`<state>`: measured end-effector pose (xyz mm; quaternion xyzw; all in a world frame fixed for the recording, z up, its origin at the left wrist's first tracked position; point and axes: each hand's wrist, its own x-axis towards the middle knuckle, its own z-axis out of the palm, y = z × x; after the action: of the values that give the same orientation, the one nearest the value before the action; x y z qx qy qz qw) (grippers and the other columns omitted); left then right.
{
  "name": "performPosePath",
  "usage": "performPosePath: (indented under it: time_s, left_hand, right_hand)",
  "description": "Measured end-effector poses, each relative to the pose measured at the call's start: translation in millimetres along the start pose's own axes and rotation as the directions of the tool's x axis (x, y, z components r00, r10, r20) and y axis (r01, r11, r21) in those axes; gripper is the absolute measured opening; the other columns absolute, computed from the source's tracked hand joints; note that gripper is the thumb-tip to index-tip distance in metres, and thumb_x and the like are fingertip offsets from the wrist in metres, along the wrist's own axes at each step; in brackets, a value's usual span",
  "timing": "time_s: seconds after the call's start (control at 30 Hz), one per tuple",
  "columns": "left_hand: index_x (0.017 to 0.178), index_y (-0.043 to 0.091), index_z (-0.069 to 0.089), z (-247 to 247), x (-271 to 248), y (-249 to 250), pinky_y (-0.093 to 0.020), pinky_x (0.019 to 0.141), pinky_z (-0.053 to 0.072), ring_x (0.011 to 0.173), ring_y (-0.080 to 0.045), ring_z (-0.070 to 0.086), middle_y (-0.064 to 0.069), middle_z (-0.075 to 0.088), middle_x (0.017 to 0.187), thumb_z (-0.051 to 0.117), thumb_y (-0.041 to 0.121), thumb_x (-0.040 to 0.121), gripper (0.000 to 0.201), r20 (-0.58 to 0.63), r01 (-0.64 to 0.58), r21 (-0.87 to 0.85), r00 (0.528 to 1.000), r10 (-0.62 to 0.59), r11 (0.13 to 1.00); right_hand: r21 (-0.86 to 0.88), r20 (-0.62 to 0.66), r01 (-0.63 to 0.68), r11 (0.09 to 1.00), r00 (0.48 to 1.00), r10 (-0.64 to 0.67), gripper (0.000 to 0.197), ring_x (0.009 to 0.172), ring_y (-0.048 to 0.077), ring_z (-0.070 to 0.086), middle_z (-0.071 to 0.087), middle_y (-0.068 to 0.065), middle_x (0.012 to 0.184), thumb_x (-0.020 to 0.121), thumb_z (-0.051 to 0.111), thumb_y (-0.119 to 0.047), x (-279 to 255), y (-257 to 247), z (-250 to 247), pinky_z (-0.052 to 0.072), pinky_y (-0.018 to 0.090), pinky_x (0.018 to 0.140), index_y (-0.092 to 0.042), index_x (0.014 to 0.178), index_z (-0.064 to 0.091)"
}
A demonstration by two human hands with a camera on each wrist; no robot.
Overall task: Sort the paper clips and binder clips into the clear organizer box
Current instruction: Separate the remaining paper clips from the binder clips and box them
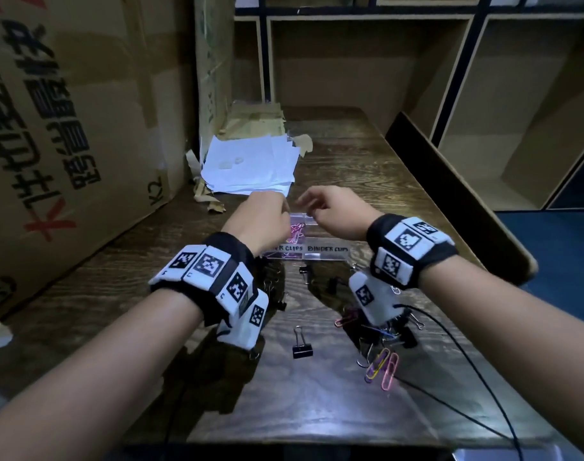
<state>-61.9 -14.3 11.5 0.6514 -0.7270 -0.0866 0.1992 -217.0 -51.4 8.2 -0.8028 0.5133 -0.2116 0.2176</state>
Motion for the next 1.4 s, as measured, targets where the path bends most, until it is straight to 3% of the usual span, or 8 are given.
performPosePath:
  time_s: [0.17,0.27,0.43,0.57,0.73,1.07,1.27,1.4]
  left_hand:
    - [0.092,0.017,0.075,15.7,-28.7,39.3,-0.028,0.073,0.055,0.079,-0.011,0.066,0.002,0.074,0.089,0.060,0.021,0.091,0.016,0.258,-0.276,-0.038,0.926,0.276,0.960]
    - [0.091,0.016,0.076,45.4,-41.0,55.5,-0.030,0.076,0.056,0.081,-0.014,0.068,0.002,0.074,0.087,0.068,0.024,0.087,0.012,0.403,-0.351,-0.034,0.852,0.334,0.936]
    - [0.101,0.014,0.072,75.5,-48.0,58.5,-0.037,0.085,0.052,0.099,-0.029,0.063,-0.010,0.069,0.103,0.057,0.012,0.087,0.021,0.419,-0.469,0.082,0.817,0.396,0.879]
    - [0.089,0.016,0.071,70.1,-49.1,46.8,-0.040,0.078,0.055,0.091,-0.030,0.065,-0.008,0.069,0.094,0.059,0.013,0.084,0.014,0.437,-0.465,0.157,0.824,0.360,0.872]
    - [0.109,0.019,0.073,57.3,-51.1,22.7,-0.036,0.088,0.054,0.101,-0.024,0.066,-0.005,0.072,0.107,0.058,0.009,0.088,0.027,0.397,-0.381,0.120,0.865,0.307,0.917]
    - [0.095,0.016,0.072,54.8,-41.0,12.2,-0.024,0.069,0.046,0.080,-0.016,0.062,0.003,0.061,0.082,0.068,0.008,0.086,0.012,0.445,-0.304,0.126,0.868,0.220,0.944]
    - [0.103,0.012,0.066,55.5,-37.9,11.5,-0.029,0.085,0.049,0.101,-0.021,0.062,-0.004,0.066,0.109,0.050,0.010,0.097,0.018,0.420,-0.280,0.069,0.879,0.227,0.958]
    - [0.105,0.006,0.057,54.1,-39.6,15.8,-0.046,0.079,0.056,0.088,-0.025,0.067,-0.007,0.065,0.103,0.037,0.005,0.097,0.022,0.426,-0.220,-0.050,0.877,0.221,0.974]
  right_hand:
    - [-0.221,0.112,-0.130,0.966,0.981,0.158,0.005,0.067,0.010,0.059,0.063,-0.011,0.068,0.082,0.067,-0.018,-47.7,41.0,-31.8,0.041,0.020,0.061,-0.021,0.079,0.070]
    - [-0.295,0.151,-0.207,0.933,0.954,0.260,0.009,0.063,0.007,0.060,0.065,-0.011,0.065,0.076,0.076,-0.027,-72.0,66.1,-32.1,0.042,0.020,0.063,-0.018,0.079,0.074]
    - [-0.290,0.120,-0.235,0.928,0.953,0.279,0.015,0.070,0.008,0.056,0.059,-0.013,0.070,0.075,0.078,-0.039,-87.9,82.1,-16.0,0.042,0.022,0.068,-0.027,0.079,0.071]
    - [-0.290,0.141,-0.200,0.936,0.958,0.248,0.009,0.078,0.010,0.058,0.063,-0.008,0.082,0.078,0.075,-0.032,-86.6,76.3,-8.6,0.042,0.020,0.070,-0.030,0.087,0.074]
    - [-0.259,0.202,-0.160,0.953,0.956,0.215,0.011,0.079,0.010,0.058,0.059,-0.015,0.077,0.079,0.073,-0.026,-82.7,62.2,1.1,0.046,0.022,0.073,-0.030,0.088,0.076]
    - [-0.264,0.255,-0.056,0.963,0.959,0.126,0.013,0.072,0.009,0.060,0.069,-0.004,0.077,0.078,0.077,-0.028,-77.5,44.9,19.3,0.044,0.021,0.065,-0.016,0.083,0.075]
    - [-0.212,0.138,-0.072,0.975,0.985,0.102,0.007,0.080,0.013,0.061,0.065,-0.006,0.083,0.085,0.070,-0.021,-79.2,53.6,10.2,0.045,0.023,0.069,-0.022,0.090,0.066]
    - [-0.289,0.102,-0.133,0.948,0.980,0.169,0.013,0.082,0.015,0.057,0.061,-0.005,0.086,0.082,0.069,-0.013,-81.8,62.4,-5.3,0.040,0.020,0.070,-0.022,0.089,0.065]
